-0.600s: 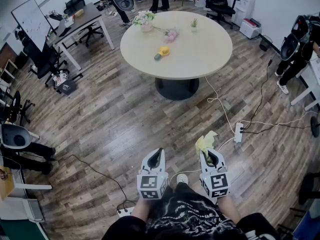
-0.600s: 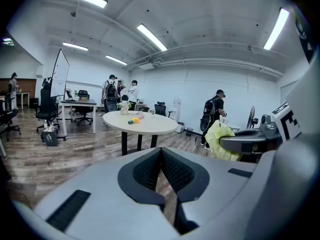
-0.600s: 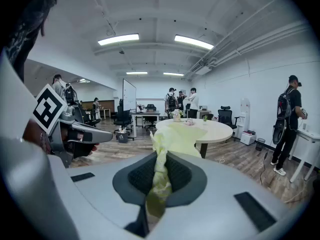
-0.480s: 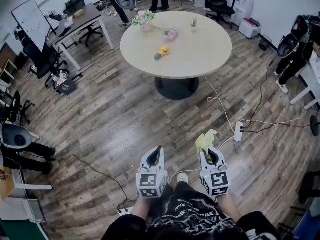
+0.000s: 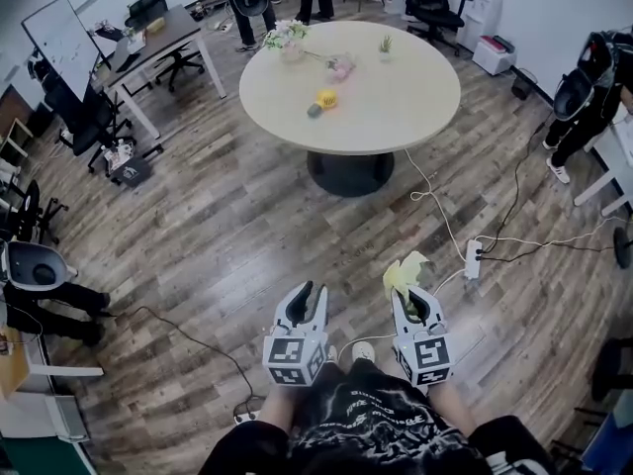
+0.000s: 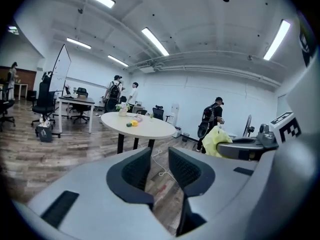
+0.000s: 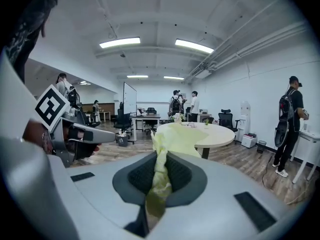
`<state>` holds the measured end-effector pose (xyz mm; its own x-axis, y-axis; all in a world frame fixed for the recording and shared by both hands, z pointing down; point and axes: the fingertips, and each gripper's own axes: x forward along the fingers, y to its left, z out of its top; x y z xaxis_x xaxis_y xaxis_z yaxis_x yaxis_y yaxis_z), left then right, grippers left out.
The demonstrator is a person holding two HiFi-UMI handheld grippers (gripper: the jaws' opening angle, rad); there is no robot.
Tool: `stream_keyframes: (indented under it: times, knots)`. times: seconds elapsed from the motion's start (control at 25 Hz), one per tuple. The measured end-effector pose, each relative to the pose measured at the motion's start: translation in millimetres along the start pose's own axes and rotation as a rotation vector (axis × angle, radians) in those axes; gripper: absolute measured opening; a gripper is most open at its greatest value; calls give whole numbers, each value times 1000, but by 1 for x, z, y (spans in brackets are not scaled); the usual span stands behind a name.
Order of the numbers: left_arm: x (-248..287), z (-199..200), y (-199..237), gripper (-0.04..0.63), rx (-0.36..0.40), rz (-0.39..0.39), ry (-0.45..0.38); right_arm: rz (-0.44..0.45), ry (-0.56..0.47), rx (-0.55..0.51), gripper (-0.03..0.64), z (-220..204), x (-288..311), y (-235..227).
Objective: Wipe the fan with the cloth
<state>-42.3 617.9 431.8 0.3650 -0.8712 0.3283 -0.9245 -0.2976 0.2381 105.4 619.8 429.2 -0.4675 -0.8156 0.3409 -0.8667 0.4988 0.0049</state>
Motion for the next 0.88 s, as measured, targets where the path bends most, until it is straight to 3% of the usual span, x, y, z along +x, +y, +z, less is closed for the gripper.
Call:
stream_keyframes:
  times: [0.08,0.2,0.44,0.88]
  knots:
    - [1,0,0,232,-5,-48,10,-2,-8,9,32,3,4,4]
    - [2,2,3,332,13,-84,23,-15,-15,16,32,8,10,5]
    - [-2,13,24,344,58,-125,13,-76,-20,27,32,14,22,15]
    - [2,21,65,354,39,-164,41,-134,-31,44,32,25,41,36]
